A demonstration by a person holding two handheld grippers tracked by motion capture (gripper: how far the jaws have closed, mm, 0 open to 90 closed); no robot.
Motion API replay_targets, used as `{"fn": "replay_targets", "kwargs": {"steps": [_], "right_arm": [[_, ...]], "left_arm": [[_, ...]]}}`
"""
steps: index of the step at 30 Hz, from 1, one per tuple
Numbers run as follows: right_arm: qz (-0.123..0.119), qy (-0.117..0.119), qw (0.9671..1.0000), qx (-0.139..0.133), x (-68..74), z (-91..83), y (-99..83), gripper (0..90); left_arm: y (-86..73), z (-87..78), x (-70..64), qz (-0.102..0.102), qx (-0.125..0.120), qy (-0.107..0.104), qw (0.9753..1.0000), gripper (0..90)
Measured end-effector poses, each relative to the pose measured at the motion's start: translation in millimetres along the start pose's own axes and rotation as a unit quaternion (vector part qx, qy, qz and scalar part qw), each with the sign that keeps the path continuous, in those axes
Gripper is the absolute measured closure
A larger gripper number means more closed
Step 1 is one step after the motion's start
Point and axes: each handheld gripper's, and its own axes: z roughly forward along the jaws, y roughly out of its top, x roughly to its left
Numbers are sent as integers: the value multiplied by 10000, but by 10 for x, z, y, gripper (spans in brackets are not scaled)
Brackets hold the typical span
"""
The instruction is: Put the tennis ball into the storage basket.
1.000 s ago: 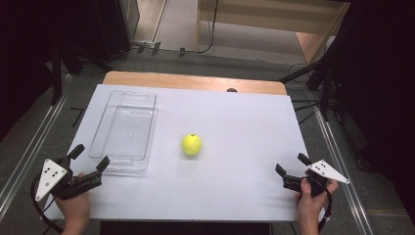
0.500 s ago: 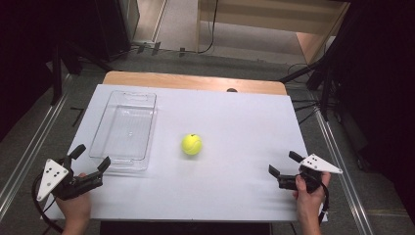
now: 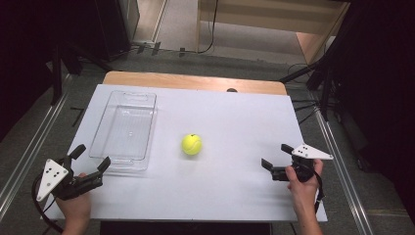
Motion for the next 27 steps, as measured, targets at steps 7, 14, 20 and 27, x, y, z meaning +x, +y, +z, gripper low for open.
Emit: {"fn": "replay_targets", "kwargs": {"steps": [7,14,20,27], "right_arm": [[-188,115,9997,76,39,86,146,0],[-329,206,9990,241,95,169,279,0],[-427,353,9977,394,111,241,359,0],[-520,480,9958,574,146,316,449,0]], "left_arm": [[1,-1,1,3,-2,-4,10000,111],[1,0,0,-5,-14,-9,10000,110],[1,0,0,-6,-13,-12,10000,111],[2,1,1,0,-16,-24,10000,110]]}}
